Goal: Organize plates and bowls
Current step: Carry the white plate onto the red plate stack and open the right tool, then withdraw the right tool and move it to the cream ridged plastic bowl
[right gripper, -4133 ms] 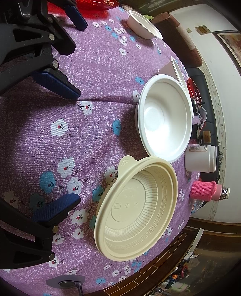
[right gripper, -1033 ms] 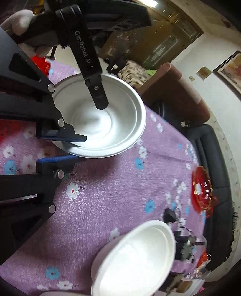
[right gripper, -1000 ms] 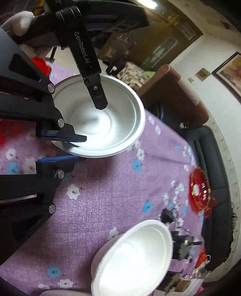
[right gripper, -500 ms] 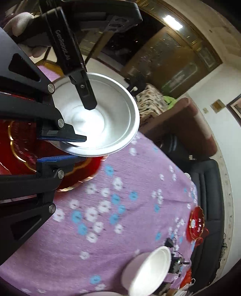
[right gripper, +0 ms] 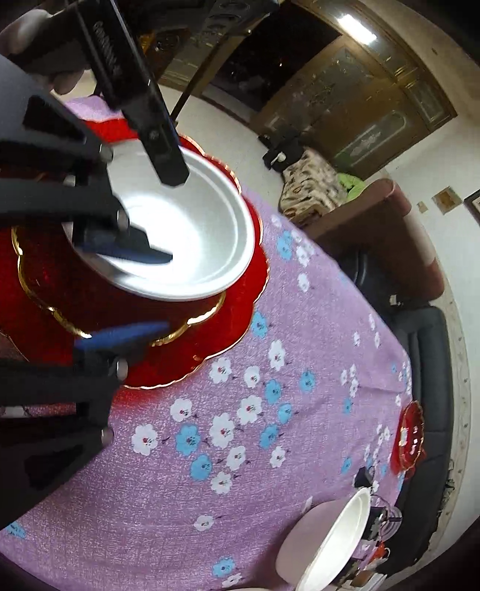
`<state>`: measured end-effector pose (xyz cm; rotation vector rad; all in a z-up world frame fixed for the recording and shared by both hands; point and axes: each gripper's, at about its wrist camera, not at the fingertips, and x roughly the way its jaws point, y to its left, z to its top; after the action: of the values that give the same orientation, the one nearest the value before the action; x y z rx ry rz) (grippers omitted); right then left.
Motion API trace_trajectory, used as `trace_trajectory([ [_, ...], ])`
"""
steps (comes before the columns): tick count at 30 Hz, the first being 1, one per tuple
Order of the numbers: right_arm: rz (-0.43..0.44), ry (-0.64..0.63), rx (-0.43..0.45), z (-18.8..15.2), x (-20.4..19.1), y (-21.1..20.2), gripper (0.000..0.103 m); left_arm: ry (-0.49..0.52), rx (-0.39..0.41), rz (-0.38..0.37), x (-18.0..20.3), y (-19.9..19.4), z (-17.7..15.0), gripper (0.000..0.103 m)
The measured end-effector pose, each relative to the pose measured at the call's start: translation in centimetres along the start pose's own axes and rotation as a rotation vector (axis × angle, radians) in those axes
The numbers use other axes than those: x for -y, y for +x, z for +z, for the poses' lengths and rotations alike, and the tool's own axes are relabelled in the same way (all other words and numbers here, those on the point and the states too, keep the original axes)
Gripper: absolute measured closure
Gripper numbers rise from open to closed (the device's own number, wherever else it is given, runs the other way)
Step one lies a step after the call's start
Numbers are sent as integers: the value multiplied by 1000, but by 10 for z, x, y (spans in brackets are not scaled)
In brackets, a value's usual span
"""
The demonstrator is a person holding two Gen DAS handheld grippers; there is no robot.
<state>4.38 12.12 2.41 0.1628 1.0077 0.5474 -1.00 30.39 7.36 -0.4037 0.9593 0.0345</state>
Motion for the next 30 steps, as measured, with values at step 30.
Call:
trace_trajectory([
  [30,-631,539,499,-85,267,-256,47,288,42,-211,154,-38,-80,22],
])
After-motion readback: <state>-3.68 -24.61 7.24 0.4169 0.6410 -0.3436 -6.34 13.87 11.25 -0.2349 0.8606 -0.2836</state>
